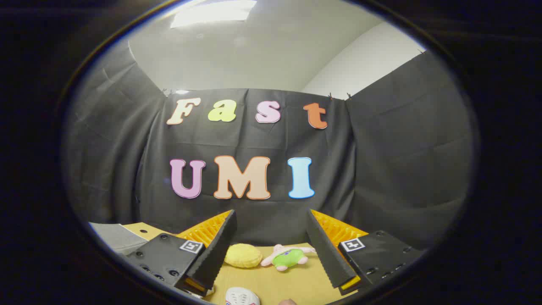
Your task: Open the storage box then place both shoes into the box .Put the left shoe in first, then the right shoe, with the right side of both shoes facing outward in a uniform manner.
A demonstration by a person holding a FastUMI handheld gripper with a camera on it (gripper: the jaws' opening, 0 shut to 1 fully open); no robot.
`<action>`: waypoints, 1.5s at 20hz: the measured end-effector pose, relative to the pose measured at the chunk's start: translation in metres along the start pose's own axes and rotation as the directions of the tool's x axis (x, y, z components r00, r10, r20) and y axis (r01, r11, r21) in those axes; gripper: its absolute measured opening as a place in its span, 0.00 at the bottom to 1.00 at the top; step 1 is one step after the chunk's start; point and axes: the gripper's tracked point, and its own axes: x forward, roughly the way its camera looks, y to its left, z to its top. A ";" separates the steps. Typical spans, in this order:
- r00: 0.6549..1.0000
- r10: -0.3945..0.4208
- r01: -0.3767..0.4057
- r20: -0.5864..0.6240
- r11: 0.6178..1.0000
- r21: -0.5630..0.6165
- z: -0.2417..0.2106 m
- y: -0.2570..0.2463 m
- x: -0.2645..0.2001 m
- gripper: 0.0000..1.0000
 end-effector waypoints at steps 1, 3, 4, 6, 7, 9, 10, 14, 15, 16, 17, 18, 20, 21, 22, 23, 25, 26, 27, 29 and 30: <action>1.000 0.001 -0.001 0.000 1.000 -0.001 0.000 0.001 0.000 1.00; 1.000 0.008 -0.008 0.001 1.000 -0.003 0.002 0.004 -0.003 1.00; 1.000 0.009 -0.009 0.000 1.000 -0.007 0.002 0.004 -0.003 1.00; 1.000 0.014 -0.014 0.007 1.000 -0.009 0.006 0.005 -0.005 1.00; 1.000 0.014 -0.014 0.010 1.000 -0.008 0.007 0.005 -0.006 1.00; 1.000 0.014 -0.014 0.011 1.000 -0.002 0.008 0.005 -0.006 1.00; 1.000 0.015 -0.015 0.010 1.000 -0.002 0.009 0.005 -0.006 1.00; 1.000 0.013 -0.013 0.020 1.000 -0.005 0.011 0.004 -0.007 1.00; 1.000 0.013 -0.013 0.013 1.000 -0.006 0.008 0.003 -0.005 1.00; 1.000 0.014 -0.014 0.003 1.000 -0.004 0.004 0.005 -0.004 1.00; 1.000 0.014 -0.014 -0.005 1.000 0.003 0.002 0.005 -0.003 1.00; 1.000 0.017 -0.017 -0.010 1.000 0.012 0.001 0.007 -0.002 1.00; 0.999 0.025 -0.024 -0.025 0.999 0.024 -0.004 0.012 0.000 1.00; 0.999 0.029 -0.029 -0.028 0.999 0.031 -0.005 0.015 0.001 1.00; 0.999 0.033 -0.032 -0.030 0.999 0.041 -0.005 0.018 0.002 1.00; 0.999 0.039 -0.036 -0.037 0.998 0.055 -0.006 0.022 0.002 1.00; 0.996 0.066 -0.060 -0.065 0.994 0.095 -0.012 0.037 0.002 1.00; 0.992 0.090 -0.080 -0.083 0.990 0.118 -0.017 0.047 -0.001 1.00; 0.989 0.110 -0.096 -0.101 0.986 0.140 -0.020 0.056 -0.003 1.00; 0.978 0.158 -0.134 -0.135 0.976 0.172 -0.028 0.076 -0.008 1.00; 0.971 0.184 -0.155 -0.154 0.970 0.185 -0.033 0.087 -0.013 0.99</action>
